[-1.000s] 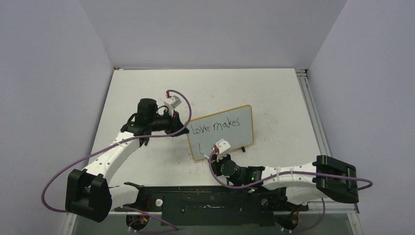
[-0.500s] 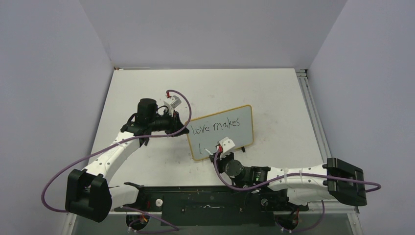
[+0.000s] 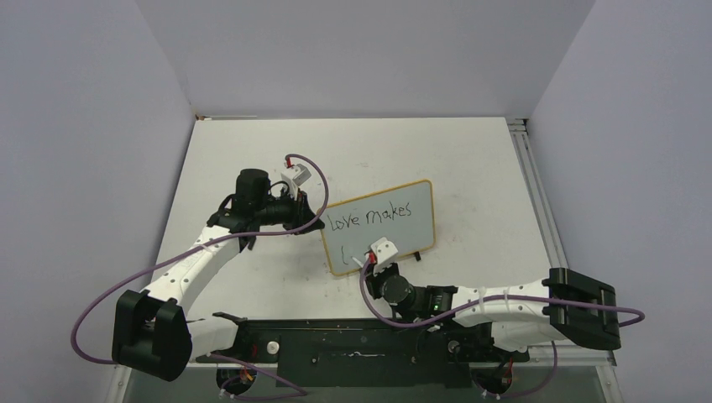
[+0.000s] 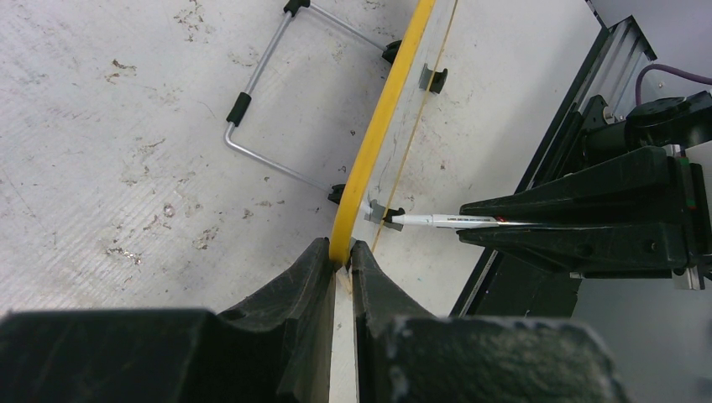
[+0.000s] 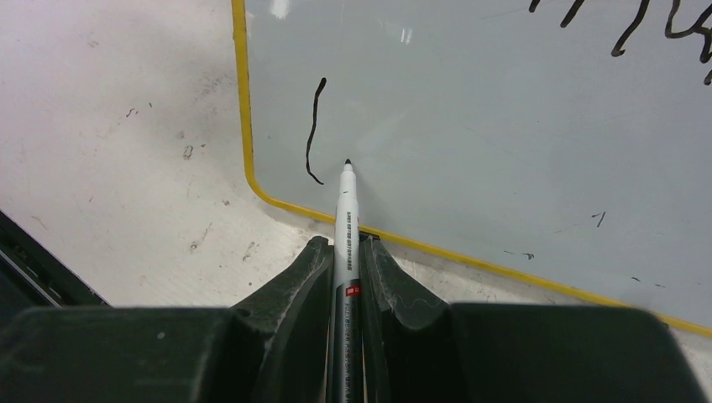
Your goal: Write a sentence on the whiteboard
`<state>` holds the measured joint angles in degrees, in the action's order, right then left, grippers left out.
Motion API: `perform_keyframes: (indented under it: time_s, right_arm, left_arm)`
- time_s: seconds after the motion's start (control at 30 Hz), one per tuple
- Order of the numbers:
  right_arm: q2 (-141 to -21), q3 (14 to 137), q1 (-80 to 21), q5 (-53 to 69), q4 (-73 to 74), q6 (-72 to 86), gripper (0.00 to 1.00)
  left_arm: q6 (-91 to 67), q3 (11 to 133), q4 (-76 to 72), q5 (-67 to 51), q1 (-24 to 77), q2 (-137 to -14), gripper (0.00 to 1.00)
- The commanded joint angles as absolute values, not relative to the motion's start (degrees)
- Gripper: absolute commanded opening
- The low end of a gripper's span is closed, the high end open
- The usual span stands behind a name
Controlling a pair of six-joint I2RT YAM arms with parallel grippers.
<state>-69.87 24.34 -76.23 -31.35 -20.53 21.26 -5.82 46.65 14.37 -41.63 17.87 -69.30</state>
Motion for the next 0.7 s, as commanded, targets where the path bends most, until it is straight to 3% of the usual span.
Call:
perform_keyframes:
  time_s: [0.0,0.67]
  right_arm:
    - [-70.77,25.79,-76.63,-32.96,-23.49,20.74,0.05]
    - [-71.75,24.28,-76.63,-32.66,-20.7,24.9,0.05]
  left_arm:
    - [-5.99,48.69,14.23,-40.77,18.02,-68.9,0.0]
    - [-6.06,48.62,14.21,-41.02,18.02,-68.73,0.0]
